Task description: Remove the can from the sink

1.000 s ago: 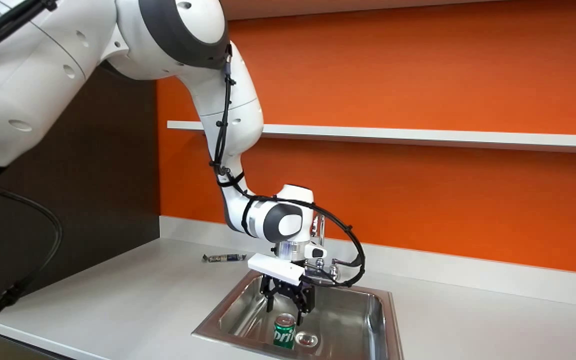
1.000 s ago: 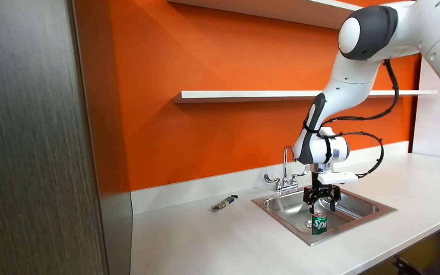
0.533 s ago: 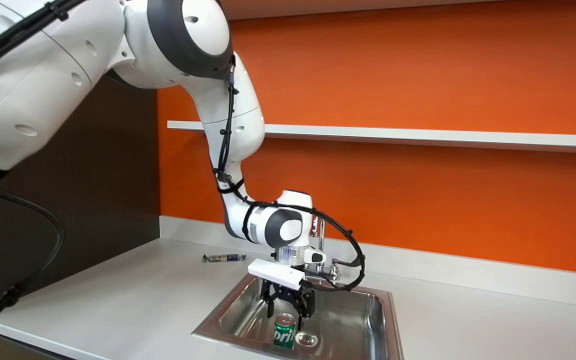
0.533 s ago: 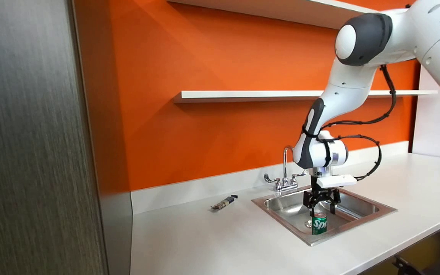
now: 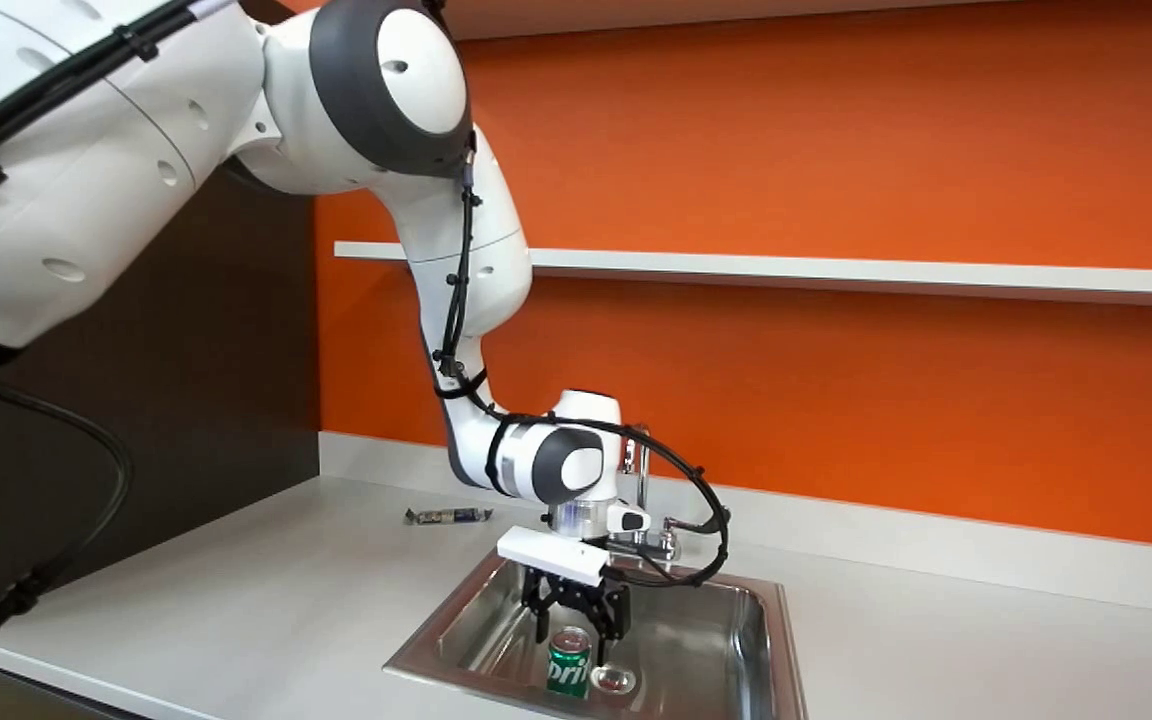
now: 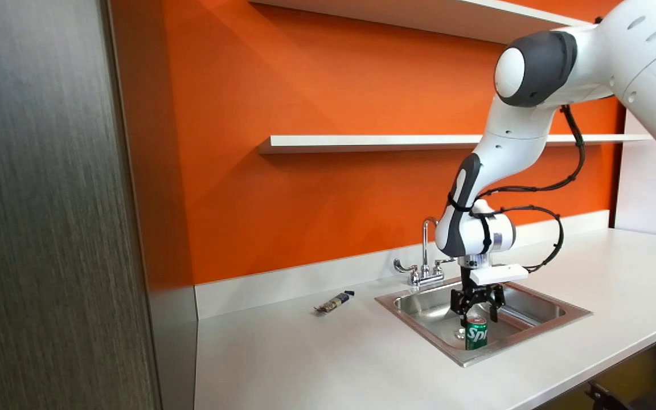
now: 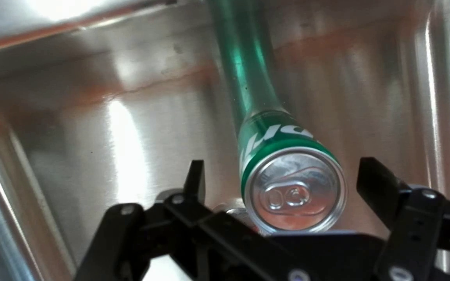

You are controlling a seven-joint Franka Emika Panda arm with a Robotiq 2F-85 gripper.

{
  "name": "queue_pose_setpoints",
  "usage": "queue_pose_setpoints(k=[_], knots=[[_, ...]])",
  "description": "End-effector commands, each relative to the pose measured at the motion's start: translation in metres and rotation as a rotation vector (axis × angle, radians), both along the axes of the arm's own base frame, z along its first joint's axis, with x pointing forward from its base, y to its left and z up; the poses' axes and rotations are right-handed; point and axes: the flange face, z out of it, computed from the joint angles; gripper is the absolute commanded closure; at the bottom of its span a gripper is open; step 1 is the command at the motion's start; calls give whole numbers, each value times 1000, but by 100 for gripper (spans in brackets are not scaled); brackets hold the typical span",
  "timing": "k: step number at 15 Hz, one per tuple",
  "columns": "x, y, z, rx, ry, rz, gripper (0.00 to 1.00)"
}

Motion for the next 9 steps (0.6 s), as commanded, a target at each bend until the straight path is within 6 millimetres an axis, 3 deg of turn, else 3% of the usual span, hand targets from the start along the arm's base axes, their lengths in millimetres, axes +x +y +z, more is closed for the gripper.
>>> queue_pose_setpoints(k=[1, 8, 9], knots=[[8, 3, -6, -25, -3, -3, 0], [10, 4, -13, -35, 1, -1, 0], [11, 4, -14, -35, 1, 2, 25]])
